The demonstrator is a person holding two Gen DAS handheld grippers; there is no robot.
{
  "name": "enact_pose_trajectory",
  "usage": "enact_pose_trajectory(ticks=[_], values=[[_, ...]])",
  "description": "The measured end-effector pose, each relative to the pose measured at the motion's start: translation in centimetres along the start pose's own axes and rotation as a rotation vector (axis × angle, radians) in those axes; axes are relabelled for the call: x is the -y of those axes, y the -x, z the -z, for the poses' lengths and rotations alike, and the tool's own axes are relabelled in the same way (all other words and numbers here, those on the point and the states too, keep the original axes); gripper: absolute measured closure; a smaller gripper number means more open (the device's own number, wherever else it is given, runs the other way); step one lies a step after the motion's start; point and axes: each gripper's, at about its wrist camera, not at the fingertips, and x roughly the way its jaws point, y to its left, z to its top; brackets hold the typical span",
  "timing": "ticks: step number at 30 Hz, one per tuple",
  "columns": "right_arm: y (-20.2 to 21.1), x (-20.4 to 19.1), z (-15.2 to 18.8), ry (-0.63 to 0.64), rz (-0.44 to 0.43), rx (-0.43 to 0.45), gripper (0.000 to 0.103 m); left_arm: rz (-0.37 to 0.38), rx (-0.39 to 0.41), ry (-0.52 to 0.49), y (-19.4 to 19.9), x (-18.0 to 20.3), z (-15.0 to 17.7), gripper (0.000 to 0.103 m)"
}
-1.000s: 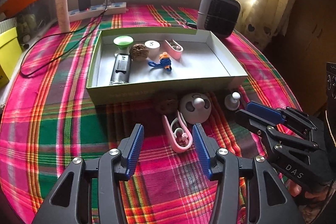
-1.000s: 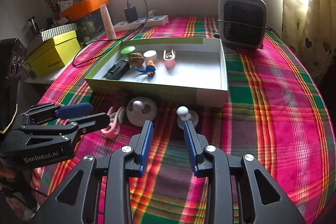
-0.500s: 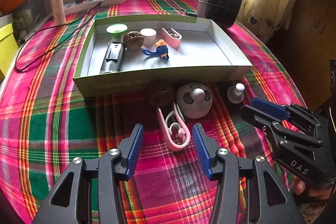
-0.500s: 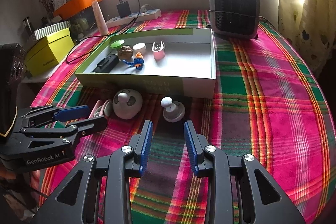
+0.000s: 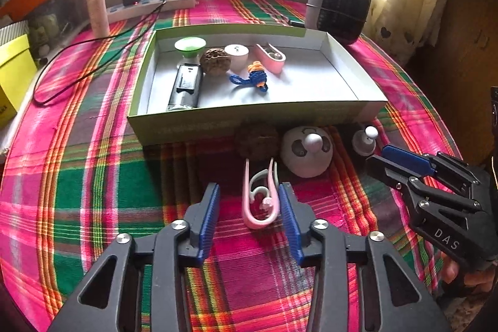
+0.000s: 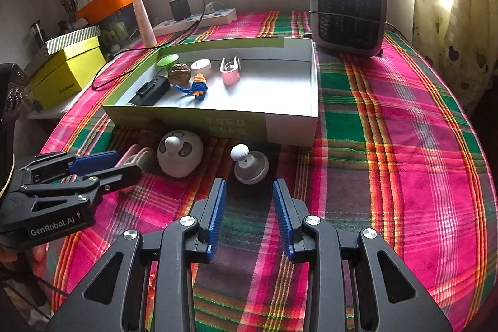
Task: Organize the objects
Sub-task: 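Grasp the pink plastic clip with the left gripper while the right gripper grasps the white knob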
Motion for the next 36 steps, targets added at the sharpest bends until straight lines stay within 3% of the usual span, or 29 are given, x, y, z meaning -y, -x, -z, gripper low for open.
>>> enact_pose_trajectory(ticks=[17, 18, 21, 36], values=[[-1.4, -0.5, -0.9, 0.054, 0.03, -0.025, 0.07, -0.035, 0.022, 0.032, 0.1, -1.4, 0.2, 0.074], [-1.5, -0.5, -0.9, 0.059, 0.033, -0.024, 0.069, -0.035, 0.023, 0.032, 0.1, -1.4, 0.2, 0.074], [-1.7, -0.7, -1.1, 0.073, 0.039, -0.026, 0.051, -0.034, 0.024, 0.034, 0.1, -1.4, 0.2, 0.074], [-2.1, -0.4, -1.6, 0.086, 0.087, -0.033, 0.051, -0.03, 0.027, 0.037, 0.0, -1.6, 0.0, 0.074]])
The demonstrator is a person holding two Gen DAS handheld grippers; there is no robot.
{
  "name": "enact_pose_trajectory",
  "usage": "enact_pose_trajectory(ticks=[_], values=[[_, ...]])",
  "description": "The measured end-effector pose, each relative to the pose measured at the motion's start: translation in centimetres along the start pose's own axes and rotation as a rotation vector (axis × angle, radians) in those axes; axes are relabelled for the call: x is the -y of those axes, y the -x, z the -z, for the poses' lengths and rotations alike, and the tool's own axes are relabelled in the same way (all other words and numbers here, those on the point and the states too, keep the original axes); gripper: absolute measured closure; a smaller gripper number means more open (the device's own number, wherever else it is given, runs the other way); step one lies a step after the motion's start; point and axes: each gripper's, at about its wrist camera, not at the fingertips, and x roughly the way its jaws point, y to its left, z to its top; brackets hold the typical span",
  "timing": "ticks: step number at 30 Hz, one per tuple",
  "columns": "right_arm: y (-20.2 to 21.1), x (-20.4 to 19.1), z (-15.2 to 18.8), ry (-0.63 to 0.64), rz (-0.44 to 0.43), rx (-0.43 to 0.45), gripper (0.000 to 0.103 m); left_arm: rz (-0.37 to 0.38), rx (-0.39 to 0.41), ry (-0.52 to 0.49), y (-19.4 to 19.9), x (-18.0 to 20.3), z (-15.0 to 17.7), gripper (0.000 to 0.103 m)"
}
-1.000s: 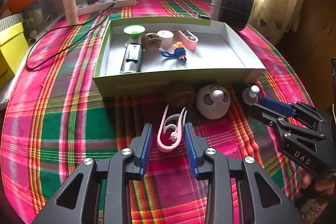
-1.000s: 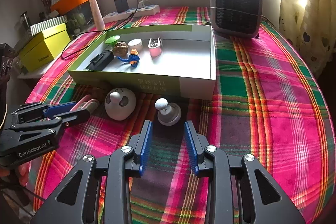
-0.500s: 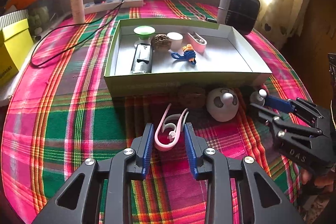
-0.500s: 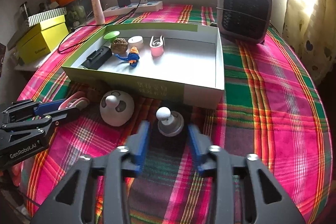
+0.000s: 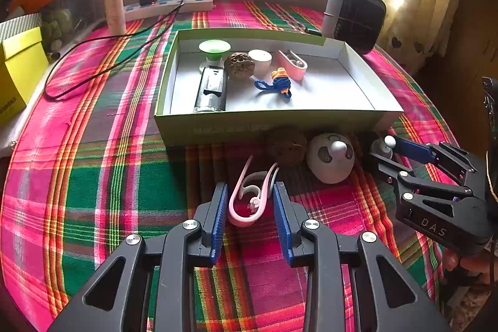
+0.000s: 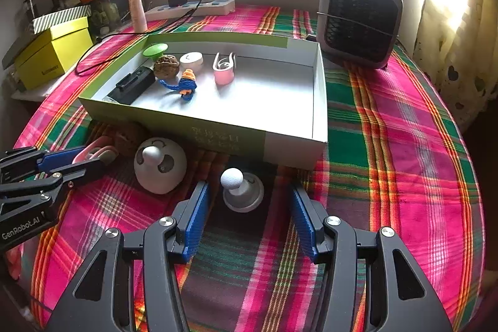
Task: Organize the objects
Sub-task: 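Grasp the pink plastic clip with the left gripper while the right gripper grasps the white knob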
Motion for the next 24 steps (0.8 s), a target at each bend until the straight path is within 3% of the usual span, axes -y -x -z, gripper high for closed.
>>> enact_pose_trajectory(ticks=[12, 24], values=[[0.08, 0.06, -0.02, -0.003, 0.009, 0.009, 0.075, -0.001, 0.001, -0.001, 0.05, 0.0, 0.0, 0.078], [0.12, 0.02, 0.11, -0.001, 0.001, 0.01, 0.076, -0.003, 0.002, 0.0, 0.09, -0.03, -0.06, 0.08]])
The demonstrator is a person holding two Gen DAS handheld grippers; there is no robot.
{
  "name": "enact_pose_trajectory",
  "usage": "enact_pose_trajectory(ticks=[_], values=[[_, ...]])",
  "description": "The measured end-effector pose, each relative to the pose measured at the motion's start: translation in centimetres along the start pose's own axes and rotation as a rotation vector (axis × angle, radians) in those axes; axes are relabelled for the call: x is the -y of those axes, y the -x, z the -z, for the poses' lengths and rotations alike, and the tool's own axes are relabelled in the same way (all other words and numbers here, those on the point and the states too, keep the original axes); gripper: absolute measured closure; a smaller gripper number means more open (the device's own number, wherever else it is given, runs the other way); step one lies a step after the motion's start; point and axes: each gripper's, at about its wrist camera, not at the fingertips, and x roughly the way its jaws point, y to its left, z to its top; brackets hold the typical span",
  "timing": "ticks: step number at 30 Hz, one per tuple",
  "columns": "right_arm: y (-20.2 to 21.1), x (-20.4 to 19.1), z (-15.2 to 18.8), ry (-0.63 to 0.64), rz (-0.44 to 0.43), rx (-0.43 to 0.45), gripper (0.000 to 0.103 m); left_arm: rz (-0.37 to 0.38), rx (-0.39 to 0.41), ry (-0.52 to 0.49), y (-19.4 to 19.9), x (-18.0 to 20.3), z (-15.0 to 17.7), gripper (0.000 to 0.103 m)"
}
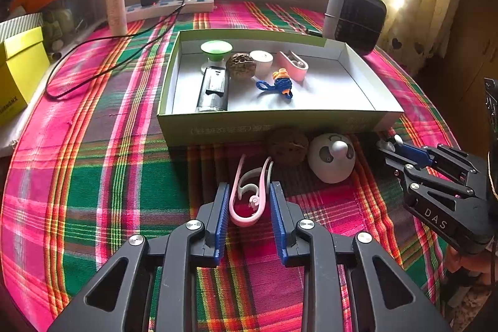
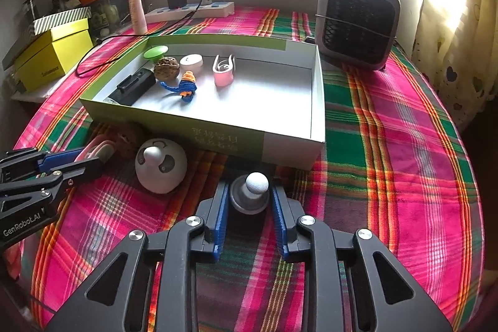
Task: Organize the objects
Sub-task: 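Grasp the pink plastic clip with the left gripper while the right gripper grasps the white knob, then carry the pink clip and white knob over the tray with both grippers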
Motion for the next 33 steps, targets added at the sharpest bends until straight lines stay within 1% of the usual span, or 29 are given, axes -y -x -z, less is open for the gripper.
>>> enact_pose_trajectory(ticks=[17, 27, 33], values=[[0.6, -0.3, 0.2, 0.005, -0.024, 0.009, 0.076, 0.001, 0.006, 0.0, 0.4, 0.0, 0.0, 0.081], [1.4, -0.6, -0.1, 0.01, -0.042, 0.025, 0.076, 0.003, 0.036, -0.011, 1.6, 0.2, 0.0, 0.081], [2.2, -0.7, -0.7, 0.011, -0.064, 0.045, 0.076, 0.01, 0.057, -0.02, 2.4, 0.4, -0.7, 0.081]])
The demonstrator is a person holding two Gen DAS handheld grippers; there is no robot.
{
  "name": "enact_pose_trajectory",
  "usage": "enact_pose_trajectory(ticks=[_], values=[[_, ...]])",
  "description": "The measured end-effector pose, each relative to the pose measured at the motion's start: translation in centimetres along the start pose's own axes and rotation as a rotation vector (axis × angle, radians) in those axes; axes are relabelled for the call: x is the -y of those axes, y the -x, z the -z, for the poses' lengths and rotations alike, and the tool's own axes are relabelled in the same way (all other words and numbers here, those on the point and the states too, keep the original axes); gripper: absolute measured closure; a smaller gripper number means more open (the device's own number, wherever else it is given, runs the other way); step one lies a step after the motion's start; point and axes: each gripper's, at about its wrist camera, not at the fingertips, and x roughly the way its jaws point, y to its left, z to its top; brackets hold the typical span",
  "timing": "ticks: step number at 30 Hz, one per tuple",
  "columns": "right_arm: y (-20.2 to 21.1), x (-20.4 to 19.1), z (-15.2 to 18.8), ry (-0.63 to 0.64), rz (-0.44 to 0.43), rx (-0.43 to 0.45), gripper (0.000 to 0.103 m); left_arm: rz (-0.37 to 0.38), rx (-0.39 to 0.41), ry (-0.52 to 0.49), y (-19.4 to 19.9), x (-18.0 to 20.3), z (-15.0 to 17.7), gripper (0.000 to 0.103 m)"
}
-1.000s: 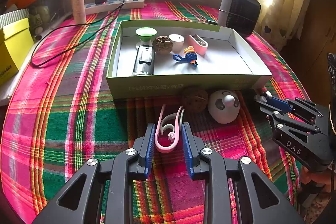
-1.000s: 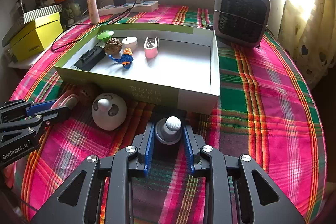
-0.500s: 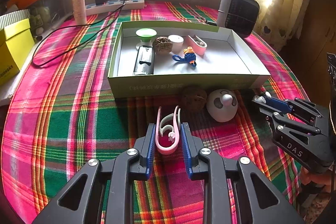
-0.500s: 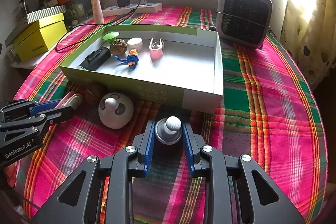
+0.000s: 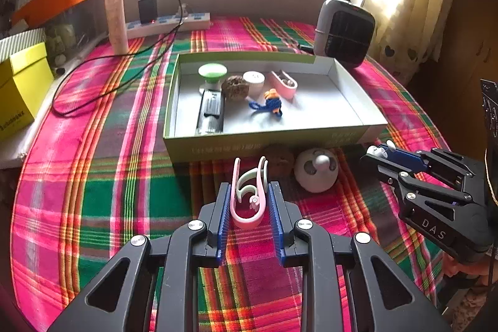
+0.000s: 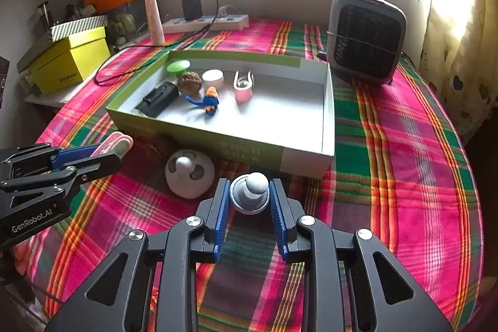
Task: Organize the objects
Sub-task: 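Carry the pink clip and white knob over the tray with both grippers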
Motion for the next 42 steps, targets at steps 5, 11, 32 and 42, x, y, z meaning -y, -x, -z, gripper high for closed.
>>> enact_pose_trajectory(ticks=[5, 11, 32, 42], values=[[0.2, -0.1, -0.9, 0.0, -0.012, 0.013, 0.076, 0.009, 0.012, -0.002, 0.1, 0.1, -1.2, 0.081], [-0.3, -0.1, -2.1, -0.002, -0.021, 0.018, 0.076, 0.013, 0.028, -0.006, 0.0, 0.1, -2.6, 0.081], [-4.8, 0.2, -6.0, -0.004, -0.06, -0.014, 0.076, 0.021, -0.019, 0.006, -5.0, -0.6, -6.5, 0.081], [-6.7, 0.5, -6.3, -0.007, -0.062, -0.046, 0.076, 0.014, -0.045, 0.001, -6.9, -0.7, -7.1, 0.081]])
